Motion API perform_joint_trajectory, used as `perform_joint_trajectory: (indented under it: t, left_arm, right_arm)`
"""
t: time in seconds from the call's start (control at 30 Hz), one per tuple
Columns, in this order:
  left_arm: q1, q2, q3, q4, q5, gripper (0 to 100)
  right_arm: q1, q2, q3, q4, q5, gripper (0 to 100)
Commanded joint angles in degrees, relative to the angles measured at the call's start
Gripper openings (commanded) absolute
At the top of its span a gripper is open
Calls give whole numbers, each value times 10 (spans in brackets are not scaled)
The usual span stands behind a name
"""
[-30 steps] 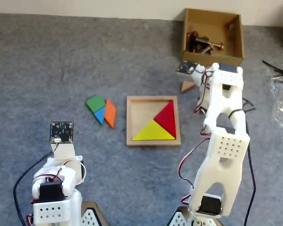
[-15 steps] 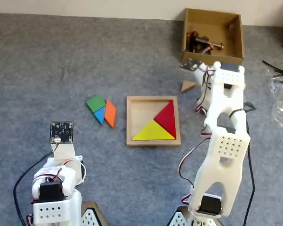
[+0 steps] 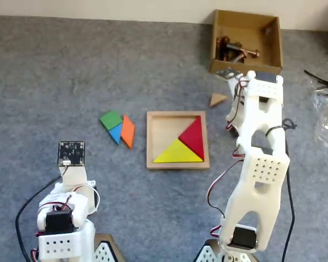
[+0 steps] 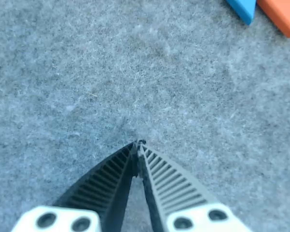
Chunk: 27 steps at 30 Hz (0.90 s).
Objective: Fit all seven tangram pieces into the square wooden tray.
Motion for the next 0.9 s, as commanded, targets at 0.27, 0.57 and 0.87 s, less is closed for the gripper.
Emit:
perform_joint_trajectory:
  t: [0.27,0.57,0.87]
  left_arm:
    - [-5,4,12,4,1,5]
    - [-5,4,12,4,1,5]
    - [-5,4,12,4,1,5]
  right_arm:
    - [-6,0,-9,52,-89,249]
    - [-23,0,-9,39,-87,249]
    - [-23,4,-8,2,-86,249]
